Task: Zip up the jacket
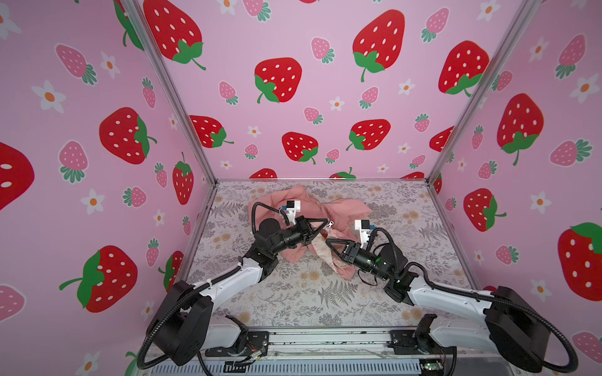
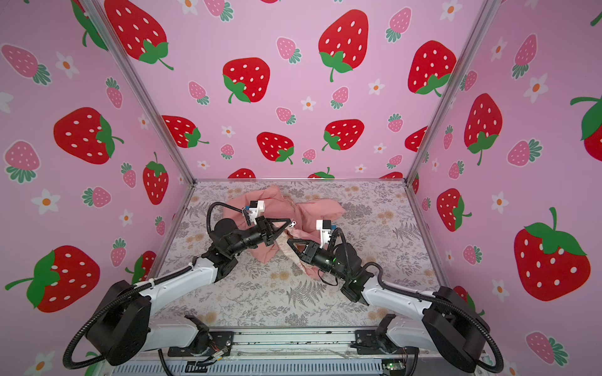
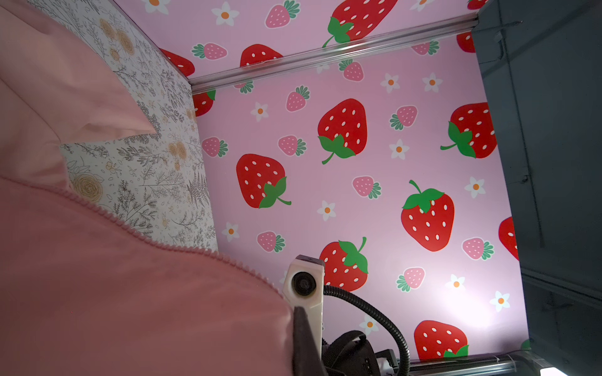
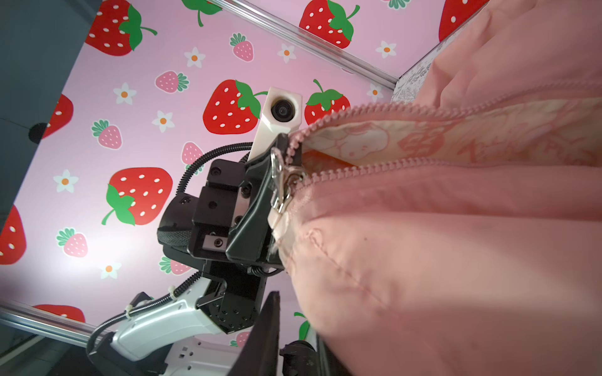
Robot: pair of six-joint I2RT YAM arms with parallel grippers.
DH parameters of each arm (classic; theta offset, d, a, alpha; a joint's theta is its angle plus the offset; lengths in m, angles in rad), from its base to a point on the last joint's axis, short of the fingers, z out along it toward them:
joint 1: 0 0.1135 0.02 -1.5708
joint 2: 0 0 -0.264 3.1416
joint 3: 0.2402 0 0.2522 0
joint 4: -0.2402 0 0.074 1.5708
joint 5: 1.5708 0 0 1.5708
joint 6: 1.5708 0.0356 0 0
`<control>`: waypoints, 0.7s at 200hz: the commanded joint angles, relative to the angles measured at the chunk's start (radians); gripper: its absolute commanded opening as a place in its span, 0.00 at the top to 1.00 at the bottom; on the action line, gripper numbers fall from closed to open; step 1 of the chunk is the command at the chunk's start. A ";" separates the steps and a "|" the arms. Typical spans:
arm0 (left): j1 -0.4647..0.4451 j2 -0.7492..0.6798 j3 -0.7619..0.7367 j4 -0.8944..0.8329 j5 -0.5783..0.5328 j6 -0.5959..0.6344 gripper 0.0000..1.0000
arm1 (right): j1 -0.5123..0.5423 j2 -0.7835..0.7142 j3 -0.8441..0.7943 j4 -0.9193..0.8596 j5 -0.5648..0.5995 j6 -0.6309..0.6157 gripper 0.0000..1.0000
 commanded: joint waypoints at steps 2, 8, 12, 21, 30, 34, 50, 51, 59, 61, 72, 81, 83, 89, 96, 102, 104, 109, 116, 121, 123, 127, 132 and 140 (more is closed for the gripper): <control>-0.006 -0.028 0.045 0.062 0.001 0.011 1.00 | -0.007 -0.016 -0.029 0.089 0.001 0.068 0.68; -0.005 -0.028 0.043 0.064 0.001 0.012 1.00 | -0.007 -0.015 -0.035 0.109 -0.001 0.083 0.66; -0.005 -0.029 0.043 0.065 0.000 0.012 1.00 | -0.008 -0.013 -0.038 0.124 0.002 0.096 0.65; -0.005 -0.026 0.040 0.073 -0.001 0.013 1.00 | -0.008 -0.009 -0.044 0.152 0.007 0.122 0.61; -0.006 -0.023 0.036 0.087 -0.004 0.012 1.00 | -0.007 -0.010 -0.048 0.173 0.016 0.145 0.57; -0.006 -0.023 0.033 0.094 -0.006 0.011 1.00 | -0.007 -0.009 -0.050 0.181 0.022 0.154 0.56; -0.009 -0.014 0.027 0.116 -0.010 0.003 1.00 | -0.008 -0.009 -0.055 0.205 0.044 0.186 0.50; -0.010 -0.013 0.027 0.117 -0.010 0.004 1.00 | -0.008 -0.009 -0.055 0.207 0.045 0.189 0.50; -0.012 -0.008 0.025 0.127 -0.011 0.001 1.00 | -0.007 -0.006 -0.058 0.225 0.055 0.205 0.49; -0.013 -0.007 0.025 0.132 -0.012 0.000 1.00 | -0.007 -0.005 -0.058 0.230 0.058 0.209 0.49; -0.014 0.002 0.020 0.153 -0.015 -0.008 1.00 | -0.007 0.007 -0.059 0.258 0.066 0.231 0.47; -0.018 0.009 0.019 0.167 -0.017 -0.015 1.00 | -0.006 0.021 -0.059 0.284 0.074 0.251 0.43; -0.019 0.011 0.018 0.169 -0.017 -0.016 1.00 | -0.007 0.024 -0.058 0.289 0.077 0.256 0.43; -0.020 0.016 0.018 0.179 -0.020 -0.018 1.00 | -0.007 0.034 -0.059 0.310 0.080 0.268 0.42; -0.024 0.020 0.017 0.188 -0.020 -0.022 1.00 | -0.007 0.047 -0.057 0.333 0.086 0.282 0.41; -0.026 0.024 0.016 0.194 -0.020 -0.022 1.00 | -0.008 0.060 -0.054 0.352 0.089 0.292 0.40; -0.025 0.025 0.016 0.196 -0.020 -0.024 1.00 | -0.008 0.062 -0.054 0.357 0.090 0.296 0.40; -0.027 0.028 0.016 0.201 -0.022 -0.026 1.00 | -0.007 0.074 -0.052 0.370 0.092 0.304 0.40; -0.029 0.031 0.015 0.208 -0.022 -0.026 1.00 | -0.006 0.087 -0.047 0.386 0.097 0.313 0.40; -0.031 0.033 0.014 0.214 -0.024 -0.029 1.00 | -0.007 0.095 -0.044 0.395 0.098 0.320 0.40; -0.031 0.033 0.013 0.217 -0.025 -0.030 1.00 | -0.007 0.098 -0.043 0.397 0.099 0.320 0.40; -0.032 0.035 0.012 0.221 -0.026 -0.032 1.00 | -0.007 0.104 -0.040 0.403 0.103 0.324 0.40; -0.032 0.035 0.011 0.225 -0.026 -0.033 1.00 | -0.008 0.110 -0.037 0.409 0.108 0.326 0.40; -0.035 0.037 0.009 0.230 -0.028 -0.037 1.00 | -0.008 0.118 -0.035 0.419 0.121 0.331 0.40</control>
